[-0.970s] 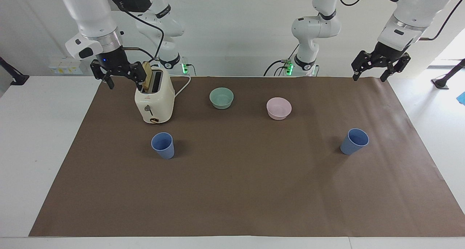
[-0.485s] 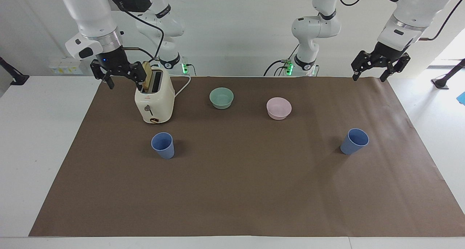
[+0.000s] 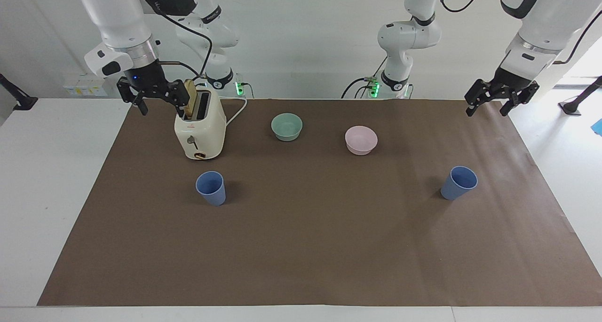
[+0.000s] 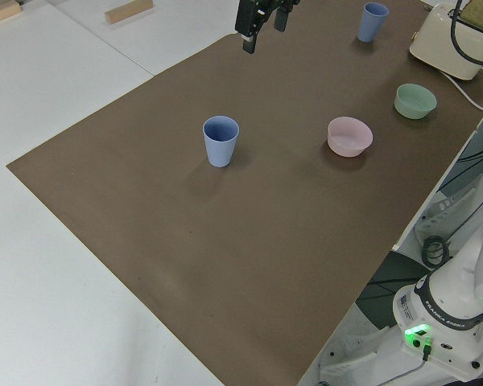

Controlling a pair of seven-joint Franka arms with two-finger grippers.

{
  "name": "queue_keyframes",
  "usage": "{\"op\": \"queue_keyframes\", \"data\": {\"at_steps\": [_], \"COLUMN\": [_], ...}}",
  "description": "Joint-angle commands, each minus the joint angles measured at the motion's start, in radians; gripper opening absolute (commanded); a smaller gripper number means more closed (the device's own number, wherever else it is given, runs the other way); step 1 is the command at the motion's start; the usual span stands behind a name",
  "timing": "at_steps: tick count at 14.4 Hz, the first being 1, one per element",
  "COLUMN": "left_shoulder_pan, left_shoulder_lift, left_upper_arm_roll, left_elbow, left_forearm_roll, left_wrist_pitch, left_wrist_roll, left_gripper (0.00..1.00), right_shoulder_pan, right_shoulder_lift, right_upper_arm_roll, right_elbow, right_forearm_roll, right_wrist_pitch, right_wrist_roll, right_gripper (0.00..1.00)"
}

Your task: Stack blue cups with both arms

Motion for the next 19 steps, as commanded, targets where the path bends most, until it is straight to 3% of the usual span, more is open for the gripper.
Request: {"op": "queue_keyframes", "data": {"at_steps": [1,9,15,18,19], "left_shoulder_pan": [0.045,0.131,0.125,0.117,0.116], "left_shoulder_lift": [0.016,0.188,0.196,0.194,0.197], "left_upper_arm_roll": [-0.005,-0.007,-0.007,-0.007,-0.007], "left_elbow": [-0.101,-0.198,-0.345,-0.36,-0.368], "left_forearm_roll": [-0.014,-0.088,-0.088,-0.088,-0.088], "left_wrist_pitch": [0.138,0.403,0.522,0.53,0.533], "left_wrist_roll": [-0.01,-0.087,-0.087,-0.087,-0.086], "left_gripper": [1.0,1.0,1.0,0.99,0.72], "right_shoulder_pan": [-0.014,-0.014,-0.014,-0.014,-0.014], "right_shoulder_lift": [-0.002,-0.002,-0.002,-0.002,-0.002], "right_upper_arm_roll": [0.005,0.005,0.005,0.005,0.005], "right_elbow": [0.003,0.003,0.003,0.003,0.003], "right_forearm_roll": [0.011,0.013,0.013,0.013,0.013], "right_wrist_pitch": [-0.004,-0.004,-0.004,-0.004,-0.004], "right_wrist_roll": [-0.001,-0.001,-0.001,-0.001,-0.001], "right_gripper": [1.0,1.0,1.0,1.0,1.0]}}
